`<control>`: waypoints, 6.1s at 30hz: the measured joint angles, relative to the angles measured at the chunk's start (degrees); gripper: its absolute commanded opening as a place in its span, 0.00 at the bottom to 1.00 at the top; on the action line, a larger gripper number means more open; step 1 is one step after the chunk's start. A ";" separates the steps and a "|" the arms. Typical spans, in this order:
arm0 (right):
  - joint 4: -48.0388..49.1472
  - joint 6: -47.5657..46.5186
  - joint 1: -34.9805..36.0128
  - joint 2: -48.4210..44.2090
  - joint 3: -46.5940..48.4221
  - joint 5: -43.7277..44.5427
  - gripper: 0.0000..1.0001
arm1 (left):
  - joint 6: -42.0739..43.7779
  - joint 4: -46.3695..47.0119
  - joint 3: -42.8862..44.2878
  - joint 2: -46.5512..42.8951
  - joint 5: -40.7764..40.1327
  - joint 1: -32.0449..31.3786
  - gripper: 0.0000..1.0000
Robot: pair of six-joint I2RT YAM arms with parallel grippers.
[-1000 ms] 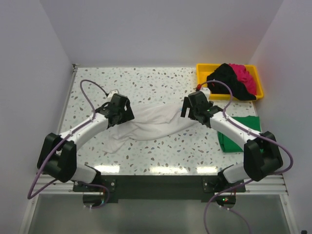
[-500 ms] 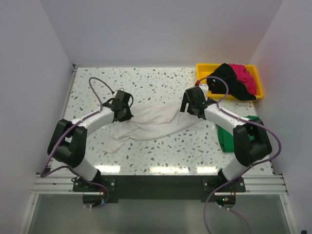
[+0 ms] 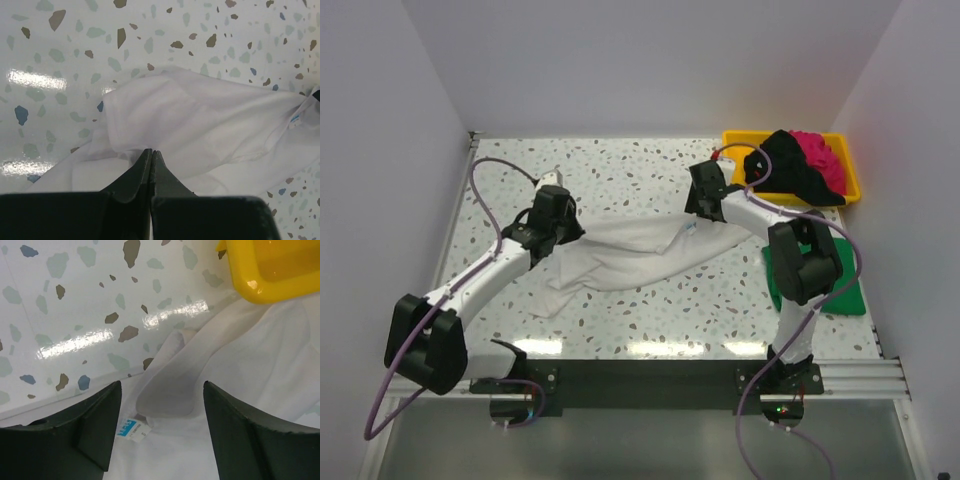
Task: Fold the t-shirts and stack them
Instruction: Flatten the tshirt out
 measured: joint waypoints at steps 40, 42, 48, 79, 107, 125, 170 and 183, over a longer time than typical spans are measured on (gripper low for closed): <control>-9.62 -14.71 -0.39 -66.03 9.11 -1.77 0.00 | 1.70 -10.78 30.88 -39.58 -14.27 0.00 0.00; -11.06 -15.67 -0.39 -66.66 14.64 -3.30 0.00 | 2.25 -11.96 34.91 -40.59 -14.36 0.00 0.00; -12.24 -17.62 -0.39 -66.77 26.95 -7.82 0.00 | 3.17 -13.29 42.53 -42.97 -14.34 0.00 0.00; -4.17 -18.91 0.13 -7.19 11.28 -18.25 0.99 | -2.56 -13.38 10.58 1.84 -17.88 15.26 1.00; -6.10 -2.71 12.55 0.15 -3.87 -12.98 0.99 | 0.92 6.25 0.57 19.41 3.04 9.97 1.00; -17.64 -20.79 2.84 37.20 55.23 -12.66 0.99 | -7.23 13.33 -8.44 11.76 10.69 -6.69 1.00; -11.08 6.47 2.67 -43.06 -30.18 -4.72 0.99 | -8.98 6.27 -21.16 -1.20 -0.13 9.75 0.00; -4.90 9.75 -1.22 -26.97 -30.97 -3.23 0.80 | -9.18 9.27 -22.93 -2.36 0.55 9.75 0.00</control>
